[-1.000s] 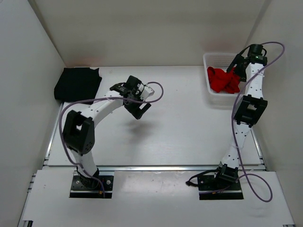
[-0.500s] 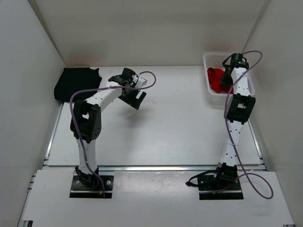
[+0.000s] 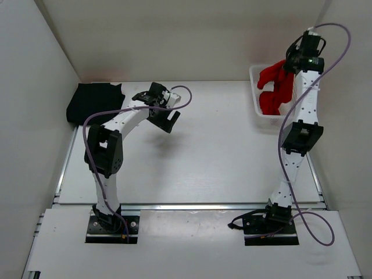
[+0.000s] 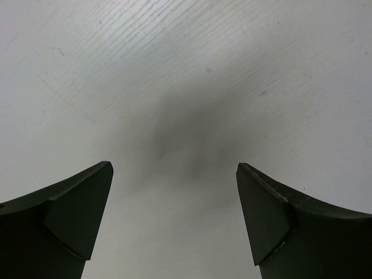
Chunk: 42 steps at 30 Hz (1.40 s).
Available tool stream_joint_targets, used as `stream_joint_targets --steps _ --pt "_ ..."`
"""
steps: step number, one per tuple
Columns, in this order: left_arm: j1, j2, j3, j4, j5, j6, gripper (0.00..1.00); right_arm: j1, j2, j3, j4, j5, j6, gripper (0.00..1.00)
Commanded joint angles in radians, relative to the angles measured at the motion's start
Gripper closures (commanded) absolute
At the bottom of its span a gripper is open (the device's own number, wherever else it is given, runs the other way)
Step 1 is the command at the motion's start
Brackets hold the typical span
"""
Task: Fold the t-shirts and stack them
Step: Grab crumpled tshirt from bin with the right arm, then move the tshirt to the center of the board, then flatten out the tshirt
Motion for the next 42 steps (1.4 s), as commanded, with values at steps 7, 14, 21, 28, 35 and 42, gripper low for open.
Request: stream_joint_targets --steps 7,14,21,28,35,42 --pt "-0.002 -0.205 -0.008 0.073 -0.101 0.000 0.01 0.157 -0.451 0.066 0.385 -0.104 -0.083 1.00" --pt "0.038 -0.338 -0.013 0.130 -0.300 0.021 0.01 0.433 -0.541 0.063 0.553 -0.221 -0.050 1.00" --pt "0.200 -0.381 0.004 0.162 -0.402 -0.038 0.02 0.641 -0.482 -0.014 0.546 -0.223 0.071 1.00" --pt "0.288 -0.383 0.036 0.188 -0.376 0.020 0.02 0.633 -0.382 -0.124 0.318 -0.091 0.331 0.83" --pt "0.228 -0.347 0.000 0.078 -0.141 0.055 0.01 0.497 -0.411 -0.475 0.172 -0.105 0.310 0.29" --pt "0.150 -0.436 -0.276 -0.089 0.197 0.147 0.12 0.449 -0.521 -0.603 0.289 -0.100 0.027 0.01"
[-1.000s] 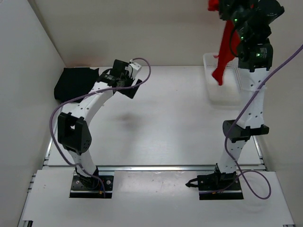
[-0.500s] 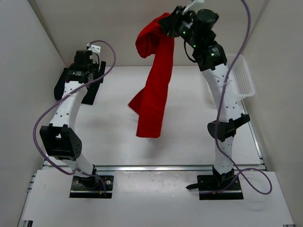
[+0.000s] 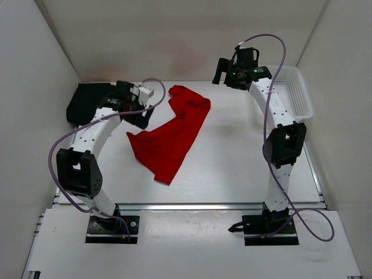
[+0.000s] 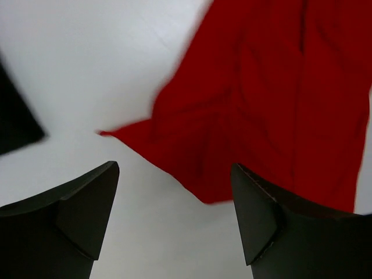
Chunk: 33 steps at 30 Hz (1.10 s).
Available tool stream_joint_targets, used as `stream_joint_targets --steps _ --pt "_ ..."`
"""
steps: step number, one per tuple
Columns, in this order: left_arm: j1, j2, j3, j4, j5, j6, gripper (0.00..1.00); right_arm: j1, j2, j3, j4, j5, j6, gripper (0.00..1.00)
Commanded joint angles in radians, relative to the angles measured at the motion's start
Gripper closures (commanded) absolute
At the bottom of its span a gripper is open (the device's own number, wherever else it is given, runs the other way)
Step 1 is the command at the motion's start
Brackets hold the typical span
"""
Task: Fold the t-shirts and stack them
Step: Flatten out the tshirt
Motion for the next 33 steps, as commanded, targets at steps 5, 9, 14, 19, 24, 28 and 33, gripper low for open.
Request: stream_joint_targets --steps 5,9,14,19,24,28,33 --pt "-0.266 -0.076 -0.324 -0.177 0.112 0.087 0.13 -0.022 -0.137 -0.128 0.139 -0.136 -0.137 0.01" --pt "-0.276 -0.016 -0.376 -0.099 0.188 -0.030 0.13 0.039 -0.072 -0.135 0.150 -0.159 -0.142 0.01" --pt "-0.260 0.031 -0.386 -0.050 0.106 -0.107 0.13 0.108 -0.075 -0.145 0.142 -0.135 -0.154 0.01" --pt "-0.257 0.088 -0.413 -0.050 0.371 -0.165 0.16 0.123 -0.080 -0.170 0.130 -0.092 -0.151 0.01" --pt "-0.269 0.185 -0.407 -0.060 0.370 -0.196 0.33 0.102 -0.063 -0.170 0.125 -0.047 -0.148 0.00" --pt "-0.271 0.239 -0.410 -0.080 0.382 -0.173 0.64 0.094 0.021 -0.110 0.130 -0.073 -0.150 0.00" --pt "-0.257 0.190 -0.380 -0.120 0.382 -0.124 0.86 0.142 0.170 0.002 0.139 -0.072 -0.160 0.01"
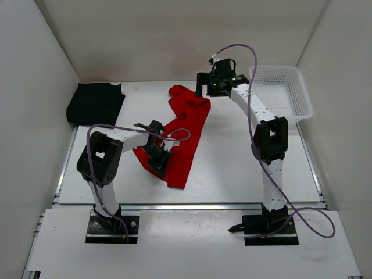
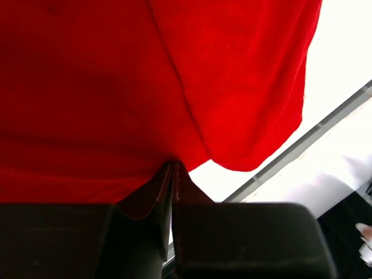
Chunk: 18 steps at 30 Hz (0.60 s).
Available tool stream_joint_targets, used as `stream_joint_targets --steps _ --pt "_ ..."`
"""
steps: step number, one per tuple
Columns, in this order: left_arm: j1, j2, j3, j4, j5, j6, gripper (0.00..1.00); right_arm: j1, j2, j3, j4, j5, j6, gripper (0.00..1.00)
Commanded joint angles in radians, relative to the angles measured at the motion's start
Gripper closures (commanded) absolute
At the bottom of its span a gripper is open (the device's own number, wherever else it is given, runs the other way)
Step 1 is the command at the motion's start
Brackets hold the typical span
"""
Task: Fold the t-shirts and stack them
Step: Flatten out the tshirt
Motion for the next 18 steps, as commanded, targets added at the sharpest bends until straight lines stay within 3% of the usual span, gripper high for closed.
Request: stream_joint_targets --steps 1,3,6,11,14,15,16,17,18 --pt "0.000 -0.020 0.010 -0.040 0.003 0.066 0.87 0.040 0.114 0.085 0.026 0.005 -0.010 0.01" --pt "0.002 -0.047 0.021 -0.075 0.007 0.102 0.86 0.054 0.177 0.129 0.026 0.009 0.001 0.01" --pt "0.011 -0.067 0.030 -0.117 -0.017 0.123 0.77 0.074 0.263 0.177 0.022 0.017 0.025 0.00" --pt "0.061 -0.055 0.001 -0.045 -0.235 0.046 0.58 0.080 0.338 0.160 0.035 -0.007 0.052 0.01" --pt "0.092 -0.021 0.044 -0.017 -0.309 -0.002 0.51 0.071 0.332 0.131 0.032 -0.044 0.055 0.14" --pt "0.104 -0.006 0.062 -0.007 -0.327 -0.018 0.50 0.062 0.330 0.123 0.034 -0.069 0.067 0.33" --pt "0.115 -0.003 0.078 -0.004 -0.347 -0.022 0.49 0.049 0.329 0.129 0.031 -0.083 0.084 0.75" --pt "0.123 0.012 0.101 0.003 -0.355 -0.034 0.48 0.032 0.321 0.131 0.022 -0.080 0.099 0.95" --pt "0.132 0.026 0.127 0.016 -0.371 -0.042 0.48 0.028 0.318 0.128 0.012 -0.089 0.111 1.00"
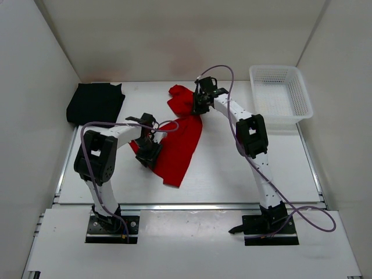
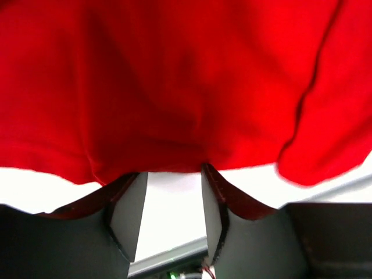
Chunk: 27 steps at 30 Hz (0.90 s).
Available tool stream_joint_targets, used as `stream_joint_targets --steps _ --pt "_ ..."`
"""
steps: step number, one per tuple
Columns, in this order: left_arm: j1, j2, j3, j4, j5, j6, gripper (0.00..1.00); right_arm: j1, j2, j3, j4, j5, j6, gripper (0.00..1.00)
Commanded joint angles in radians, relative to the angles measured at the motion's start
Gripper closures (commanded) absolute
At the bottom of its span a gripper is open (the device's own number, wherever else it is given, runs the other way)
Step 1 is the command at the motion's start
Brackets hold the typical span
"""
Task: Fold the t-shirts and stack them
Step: Flatten out the tshirt
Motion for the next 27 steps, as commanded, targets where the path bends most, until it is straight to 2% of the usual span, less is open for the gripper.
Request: stream_joint_targets --steps 1,3,7,10,11,12,13,15,16,18,19,20,23,25,27 --pt "0.037 0.040 0.071 0.095 -0.132 -0.037 0.46 -0.053 -0.034 0.003 -0.006 -0.047 0.049 1.00" --pt "0.065 0.084 0.127 0.107 -0.156 -0.032 0.42 -0.087 -0.086 -0.017 -0.018 -0.073 0.067 1.00" --pt "0.122 0.196 0.290 0.076 -0.219 -0.021 0.40 -0.152 -0.170 -0.044 -0.073 -0.275 0.121 0.98" --pt "0.154 0.299 0.464 0.047 -0.219 -0.011 0.41 -0.184 -0.299 -0.138 -0.127 -0.415 0.103 0.94" --pt "0.156 0.305 0.485 0.047 -0.251 0.000 0.41 -0.190 -0.322 -0.211 -0.124 -0.449 0.080 0.90" --pt "0.159 0.317 0.524 0.050 -0.254 0.009 0.41 -0.198 -0.398 -0.303 -0.115 -0.467 0.078 0.83" --pt "0.153 0.320 0.551 0.056 -0.270 0.028 0.41 -0.204 -0.472 -0.358 -0.074 -0.482 0.072 0.80" --pt "0.154 0.319 0.586 0.049 -0.271 0.042 0.41 -0.225 -0.588 -0.594 -0.018 -0.474 0.077 0.70" --pt "0.151 0.304 0.598 0.046 -0.249 0.049 0.42 -0.247 -0.659 -0.645 -0.010 -0.451 0.089 0.67" --pt "0.152 0.252 0.586 0.044 -0.190 0.069 0.42 -0.277 -0.743 -0.824 0.026 -0.400 0.084 0.43" --pt "0.142 0.204 0.562 0.059 -0.166 0.081 0.41 -0.293 -0.785 -0.883 0.025 -0.388 0.074 0.40" --pt "0.133 0.178 0.542 0.075 -0.143 0.091 0.41 -0.302 -0.799 -0.899 0.023 -0.380 0.063 0.32" --pt "0.108 0.026 0.404 0.102 -0.097 0.123 0.34 -0.279 -0.845 -0.911 0.001 -0.308 0.018 0.29" --pt "0.107 -0.008 0.355 0.092 -0.092 0.129 0.33 -0.194 -0.819 -0.826 -0.045 -0.248 -0.012 0.29" --pt "0.113 -0.025 0.281 0.075 -0.122 0.128 0.34 -0.109 -0.767 -0.720 -0.103 -0.097 -0.072 0.30"
